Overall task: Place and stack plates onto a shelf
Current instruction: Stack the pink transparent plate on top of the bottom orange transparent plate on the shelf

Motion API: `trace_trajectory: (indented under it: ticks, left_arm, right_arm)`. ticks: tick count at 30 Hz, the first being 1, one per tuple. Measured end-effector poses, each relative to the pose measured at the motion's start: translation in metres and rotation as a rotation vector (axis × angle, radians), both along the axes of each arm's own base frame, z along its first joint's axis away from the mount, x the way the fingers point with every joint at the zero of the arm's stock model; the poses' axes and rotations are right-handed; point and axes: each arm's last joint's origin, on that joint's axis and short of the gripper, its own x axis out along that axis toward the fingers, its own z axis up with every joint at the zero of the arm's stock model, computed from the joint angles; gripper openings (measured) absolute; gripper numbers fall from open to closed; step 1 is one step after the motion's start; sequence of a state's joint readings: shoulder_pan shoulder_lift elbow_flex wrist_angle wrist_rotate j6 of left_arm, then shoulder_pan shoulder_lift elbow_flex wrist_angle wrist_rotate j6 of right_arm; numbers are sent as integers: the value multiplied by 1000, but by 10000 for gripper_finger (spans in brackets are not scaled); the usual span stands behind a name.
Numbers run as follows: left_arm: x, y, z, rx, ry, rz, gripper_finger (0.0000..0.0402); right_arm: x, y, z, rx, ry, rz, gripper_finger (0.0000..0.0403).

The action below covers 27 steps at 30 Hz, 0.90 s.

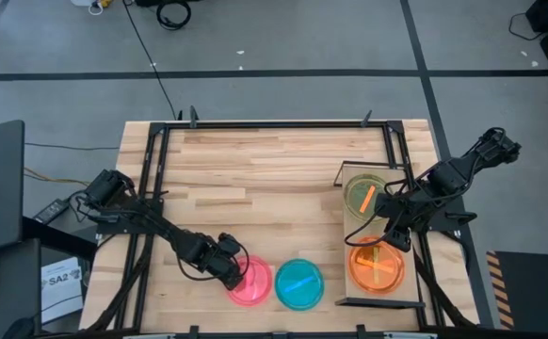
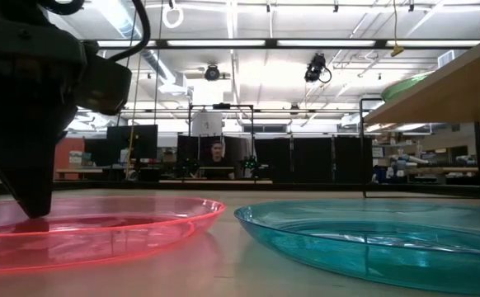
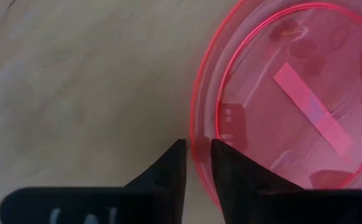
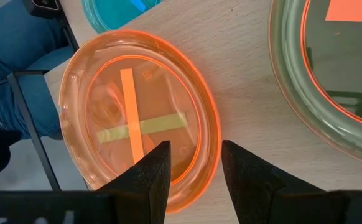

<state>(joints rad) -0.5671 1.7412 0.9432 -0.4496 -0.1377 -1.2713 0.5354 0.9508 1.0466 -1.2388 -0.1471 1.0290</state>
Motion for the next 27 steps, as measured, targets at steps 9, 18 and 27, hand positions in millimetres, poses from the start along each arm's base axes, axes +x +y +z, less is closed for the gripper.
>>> trace_trajectory:
  ticks: [9,18,27]
  left_arm:
    - [0,0,0,-2,0,0,17]
    - [1,2,2,-4,-3,5,6]
    - [1,11,20,-17,-47,-5,4]
  right_arm:
    - [0,0,0,-4,-3,-2,149]
    - [0,0,0,-4,-8,-3,149]
    - [12,3,7,43,-145,-34,149]
